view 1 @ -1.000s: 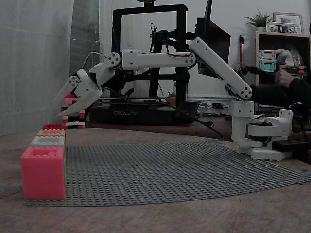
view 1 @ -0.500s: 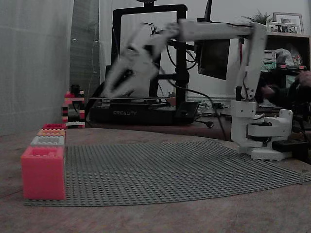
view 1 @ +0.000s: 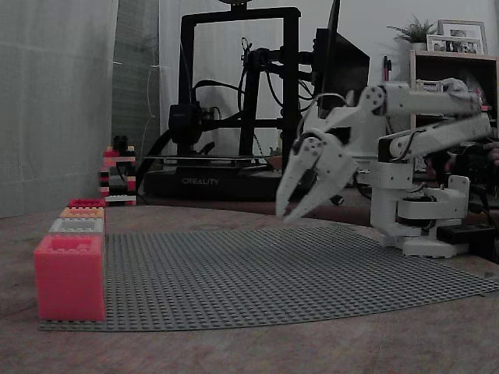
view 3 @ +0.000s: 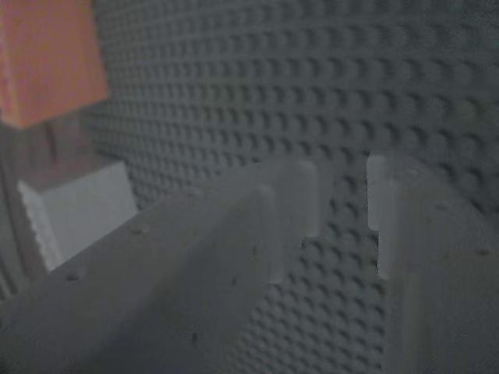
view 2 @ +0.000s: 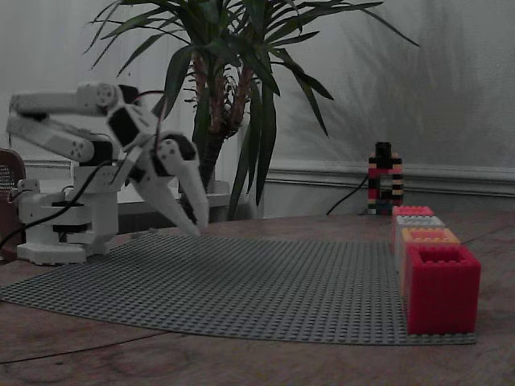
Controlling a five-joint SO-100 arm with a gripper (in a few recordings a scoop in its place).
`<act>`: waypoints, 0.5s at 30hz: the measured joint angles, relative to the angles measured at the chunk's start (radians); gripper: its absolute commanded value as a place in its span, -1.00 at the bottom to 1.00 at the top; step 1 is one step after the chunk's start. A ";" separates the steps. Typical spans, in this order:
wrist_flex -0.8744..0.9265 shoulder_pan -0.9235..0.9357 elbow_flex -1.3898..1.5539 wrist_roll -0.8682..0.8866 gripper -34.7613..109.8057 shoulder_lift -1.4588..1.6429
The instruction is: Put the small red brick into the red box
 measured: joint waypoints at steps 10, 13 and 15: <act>0.281 -0.005 0.038 0.097 -0.48 0.298; 0.307 -0.005 0.038 0.103 -0.49 0.299; 0.310 -0.005 0.038 0.112 -0.50 0.301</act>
